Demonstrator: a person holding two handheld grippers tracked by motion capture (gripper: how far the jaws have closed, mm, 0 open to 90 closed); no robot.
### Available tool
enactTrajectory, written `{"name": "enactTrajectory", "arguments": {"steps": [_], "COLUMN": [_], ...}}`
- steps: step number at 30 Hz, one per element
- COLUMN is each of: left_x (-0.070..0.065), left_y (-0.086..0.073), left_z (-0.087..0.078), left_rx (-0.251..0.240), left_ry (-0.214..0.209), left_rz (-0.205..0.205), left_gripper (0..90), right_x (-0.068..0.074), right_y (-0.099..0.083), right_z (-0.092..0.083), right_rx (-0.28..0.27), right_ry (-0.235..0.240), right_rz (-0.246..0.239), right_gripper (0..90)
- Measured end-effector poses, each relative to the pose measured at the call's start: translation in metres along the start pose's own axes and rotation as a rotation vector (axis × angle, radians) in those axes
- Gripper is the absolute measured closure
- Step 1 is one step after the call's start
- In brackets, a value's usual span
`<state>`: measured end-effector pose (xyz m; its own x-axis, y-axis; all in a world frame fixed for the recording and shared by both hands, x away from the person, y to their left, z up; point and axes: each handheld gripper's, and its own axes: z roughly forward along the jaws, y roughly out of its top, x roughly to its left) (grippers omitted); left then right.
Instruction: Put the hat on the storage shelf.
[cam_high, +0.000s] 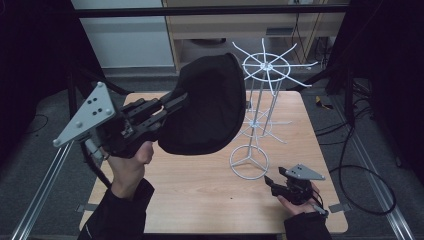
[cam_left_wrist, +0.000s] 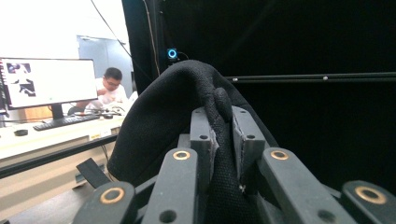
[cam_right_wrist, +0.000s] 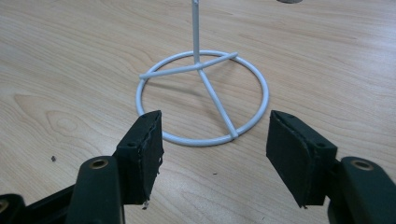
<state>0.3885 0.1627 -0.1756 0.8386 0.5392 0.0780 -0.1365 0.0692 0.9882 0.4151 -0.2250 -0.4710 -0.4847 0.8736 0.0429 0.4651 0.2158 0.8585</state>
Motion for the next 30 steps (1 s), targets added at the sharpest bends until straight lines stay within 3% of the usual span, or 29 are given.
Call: {"name": "enactTrajectory", "arguments": {"steps": [5, 12, 22, 30], "left_x": [-0.001, 0.002, 0.004, 0.004], "left_y": [-0.006, -0.022, -0.039, -0.059], "left_z": [0.016, 0.027, 0.027, 0.027], "left_rx": [0.032, 0.077, 0.110, 0.185], "left_ry": [-0.018, -0.032, -0.027, 0.004], "left_rz": [-0.002, -0.021, -0.038, -0.036], "left_gripper": [80.3, 80.0, 77.6, 75.5], "right_x": [0.000, 0.000, 0.000, 0.001], "right_y": [0.000, 0.000, -0.001, -0.001], "right_z": [0.000, 0.000, 0.001, 0.001], "right_rx": [-0.001, 0.000, 0.002, 0.007], "right_ry": [0.002, 0.005, 0.005, 0.008], "right_rz": [-0.001, -0.001, -0.006, 0.001], "right_gripper": [36.6, 36.6, 36.6, 36.6]}}
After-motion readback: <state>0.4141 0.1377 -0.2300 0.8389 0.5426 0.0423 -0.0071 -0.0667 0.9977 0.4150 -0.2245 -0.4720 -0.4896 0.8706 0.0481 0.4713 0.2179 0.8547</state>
